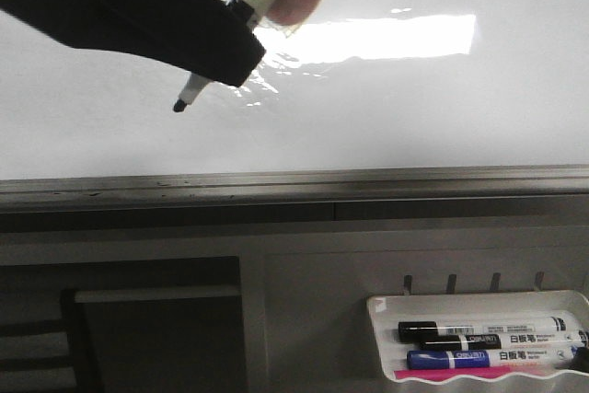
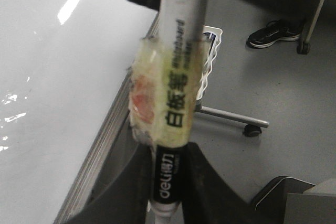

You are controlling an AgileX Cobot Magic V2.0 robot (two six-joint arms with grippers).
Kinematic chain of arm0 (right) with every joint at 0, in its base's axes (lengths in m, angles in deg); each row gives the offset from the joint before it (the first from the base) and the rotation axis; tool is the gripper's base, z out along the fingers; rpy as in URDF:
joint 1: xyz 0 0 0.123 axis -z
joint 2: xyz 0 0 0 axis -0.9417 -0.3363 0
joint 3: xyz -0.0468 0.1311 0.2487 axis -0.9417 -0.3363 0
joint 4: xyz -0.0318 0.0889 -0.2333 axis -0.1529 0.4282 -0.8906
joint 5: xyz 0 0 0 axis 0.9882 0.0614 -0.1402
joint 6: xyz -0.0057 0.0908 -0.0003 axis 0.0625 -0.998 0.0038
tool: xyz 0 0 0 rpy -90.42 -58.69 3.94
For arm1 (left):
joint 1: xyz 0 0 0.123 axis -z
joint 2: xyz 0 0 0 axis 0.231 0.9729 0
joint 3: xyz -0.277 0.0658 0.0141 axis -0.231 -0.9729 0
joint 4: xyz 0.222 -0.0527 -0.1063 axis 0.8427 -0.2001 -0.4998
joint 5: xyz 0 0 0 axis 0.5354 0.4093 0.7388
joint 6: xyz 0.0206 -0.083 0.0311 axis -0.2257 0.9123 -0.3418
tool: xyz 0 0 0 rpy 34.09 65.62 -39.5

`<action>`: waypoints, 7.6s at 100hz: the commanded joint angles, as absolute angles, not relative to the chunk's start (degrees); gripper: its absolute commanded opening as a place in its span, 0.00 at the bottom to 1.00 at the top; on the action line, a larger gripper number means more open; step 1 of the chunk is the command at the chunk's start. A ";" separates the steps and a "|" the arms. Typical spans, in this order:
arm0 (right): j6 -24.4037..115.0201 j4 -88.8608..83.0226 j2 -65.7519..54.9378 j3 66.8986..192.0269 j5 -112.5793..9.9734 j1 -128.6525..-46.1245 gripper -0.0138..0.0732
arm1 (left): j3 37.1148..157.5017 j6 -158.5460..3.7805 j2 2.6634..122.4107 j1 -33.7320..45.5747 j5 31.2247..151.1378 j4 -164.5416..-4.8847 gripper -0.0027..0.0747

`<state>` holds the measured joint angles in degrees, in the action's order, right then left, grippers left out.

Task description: Write number 7 on whiteboard

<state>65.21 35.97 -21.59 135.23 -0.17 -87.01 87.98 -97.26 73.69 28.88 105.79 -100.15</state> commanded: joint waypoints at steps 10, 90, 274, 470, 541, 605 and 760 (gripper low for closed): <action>65.74 38.57 -21.31 137.88 -2.30 -87.63 0.55 | 89.63 -97.18 72.42 29.27 103.11 -100.39 0.01; 69.88 38.47 -21.71 137.88 -2.82 -87.63 0.10 | 89.63 -97.18 72.32 27.44 99.22 -108.06 0.63; 73.50 36.62 -16.67 119.68 -65.70 -98.78 0.10 | 75.03 -97.18 52.94 -1.53 84.38 -130.73 0.67; 71.17 36.16 -11.21 128.63 -14.83 -88.38 0.10 | 80.67 -113.97 54.62 13.06 102.56 -131.77 0.67; 70.93 36.16 -13.10 130.52 -9.93 -88.38 0.10 | 85.77 -123.05 72.69 29.81 95.21 -129.37 0.49; 70.93 36.16 -13.10 130.52 -10.99 -88.13 0.70 | 86.70 -122.43 73.39 29.69 91.24 -130.05 0.01; 65.73 26.49 1.69 119.43 -18.01 -69.33 0.76 | 87.69 -119.20 82.78 12.43 82.26 -162.18 0.01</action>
<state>65.71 23.90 0.97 117.99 -15.42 -69.77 85.83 -119.77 83.40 12.54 81.94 -161.71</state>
